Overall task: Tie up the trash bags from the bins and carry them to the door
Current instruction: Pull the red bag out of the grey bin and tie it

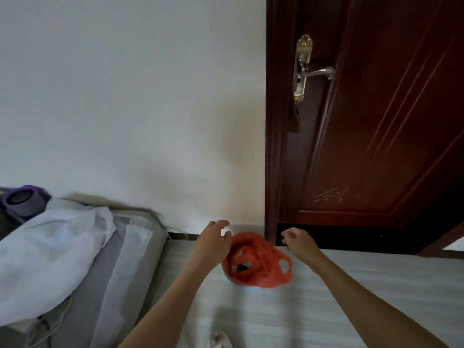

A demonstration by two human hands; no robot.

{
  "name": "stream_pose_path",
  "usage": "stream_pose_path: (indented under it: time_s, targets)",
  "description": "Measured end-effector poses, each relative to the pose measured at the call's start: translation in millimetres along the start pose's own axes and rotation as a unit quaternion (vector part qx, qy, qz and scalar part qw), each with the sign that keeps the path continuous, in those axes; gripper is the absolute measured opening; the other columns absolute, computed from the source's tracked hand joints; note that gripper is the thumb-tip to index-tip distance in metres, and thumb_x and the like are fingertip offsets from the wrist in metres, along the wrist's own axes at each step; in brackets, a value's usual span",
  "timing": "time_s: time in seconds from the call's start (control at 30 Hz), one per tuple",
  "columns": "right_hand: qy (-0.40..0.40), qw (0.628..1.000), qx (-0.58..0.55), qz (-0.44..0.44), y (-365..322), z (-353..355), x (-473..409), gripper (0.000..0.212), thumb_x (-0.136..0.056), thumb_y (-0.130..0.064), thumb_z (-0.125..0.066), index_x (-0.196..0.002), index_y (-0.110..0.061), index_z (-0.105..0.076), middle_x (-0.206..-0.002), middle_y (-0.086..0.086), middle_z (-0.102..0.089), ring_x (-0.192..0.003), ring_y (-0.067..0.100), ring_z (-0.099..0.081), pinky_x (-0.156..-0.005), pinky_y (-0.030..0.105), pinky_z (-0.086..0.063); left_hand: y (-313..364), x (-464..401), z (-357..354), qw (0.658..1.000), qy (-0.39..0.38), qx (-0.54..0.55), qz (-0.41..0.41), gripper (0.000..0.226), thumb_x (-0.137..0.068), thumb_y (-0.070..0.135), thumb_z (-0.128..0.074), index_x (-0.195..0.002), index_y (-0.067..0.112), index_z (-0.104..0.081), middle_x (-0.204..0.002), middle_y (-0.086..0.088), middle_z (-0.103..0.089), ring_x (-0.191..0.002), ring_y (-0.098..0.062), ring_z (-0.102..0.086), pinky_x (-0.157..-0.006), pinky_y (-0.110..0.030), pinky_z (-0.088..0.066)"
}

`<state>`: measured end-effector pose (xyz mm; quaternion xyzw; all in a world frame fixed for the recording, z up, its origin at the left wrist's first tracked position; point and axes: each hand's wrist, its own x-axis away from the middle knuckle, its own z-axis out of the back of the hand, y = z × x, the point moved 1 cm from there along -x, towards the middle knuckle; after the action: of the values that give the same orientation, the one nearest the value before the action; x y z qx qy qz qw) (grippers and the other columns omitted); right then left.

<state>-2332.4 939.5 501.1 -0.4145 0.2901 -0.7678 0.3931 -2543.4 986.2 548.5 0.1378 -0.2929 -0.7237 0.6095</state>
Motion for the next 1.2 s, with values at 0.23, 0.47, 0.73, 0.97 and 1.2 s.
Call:
stream_pose_path:
  time_s: [0.23, 0.47, 0.73, 0.97, 1.2]
  targets:
    - [0.098, 0.989, -0.04, -0.107, -14, -59, -97, 0.028, -0.091, -0.013, -0.042, -0.111, -0.007, -0.061, -0.115, 0.016, -0.063, -0.107, 0.033, -0.059, -0.093, 0.037, -0.045, -57, -172, -7, 0.987, -0.129, -0.056, -0.08, 0.033, -0.091, 0.018, -0.047, -0.123, 0.016, -0.054, -0.125, -0.006, -0.055, -0.11, -0.023, -0.056, -0.098, -0.033, -0.044]
    - [0.184, 0.953, -0.048, -0.236, 26, -128, -124, 0.034, -0.09, -0.007, -0.039, -0.119, -0.005, -0.056, -0.124, 0.018, -0.059, -0.112, 0.036, -0.054, -0.094, 0.037, -0.042, -108, -264, -55, 0.964, -0.214, -0.113, -0.114, 0.031, -0.09, 0.012, -0.047, -0.119, 0.009, -0.057, -0.124, -0.013, -0.059, -0.112, -0.029, -0.056, -0.099, -0.032, -0.04]
    - [0.261, 0.907, -0.083, -0.32, 188, -238, -171, 0.043, -0.09, -0.02, -0.048, -0.131, -0.007, -0.044, -0.129, 0.023, -0.048, -0.12, 0.038, -0.044, -0.102, 0.045, -0.037, -228, -314, -219, 0.941, -0.277, -0.151, -0.12, 0.028, -0.088, 0.015, -0.046, -0.111, 0.004, -0.059, -0.113, -0.017, -0.062, -0.11, -0.034, -0.055, -0.093, -0.039, -0.042]
    - [0.38, 0.873, -0.22, -0.212, 322, -297, -278, 0.086, -0.067, -0.056, -0.066, -0.137, -0.016, -0.035, -0.136, 0.013, -0.046, -0.125, 0.023, -0.046, -0.105, 0.037, -0.04, -310, -406, -360, 0.931, -0.22, -0.21, -0.201, 0.049, -0.093, 0.02, -0.044, -0.136, -0.001, -0.037, -0.139, -0.025, -0.042, -0.13, -0.038, -0.038, -0.109, -0.043, -0.03]
    - [0.454, 0.846, -0.229, -0.161, 359, -301, -349, 0.039, -0.077, -0.023, -0.07, -0.105, -0.002, -0.053, -0.09, 0.015, -0.059, -0.083, 0.026, -0.057, -0.071, 0.036, -0.048, -344, -457, -433, 0.96, -0.197, -0.11, -0.165, 0.052, -0.099, 0.03, -0.034, -0.101, -0.015, -0.06, -0.109, -0.037, -0.059, -0.108, -0.042, -0.057, -0.092, -0.044, -0.043]
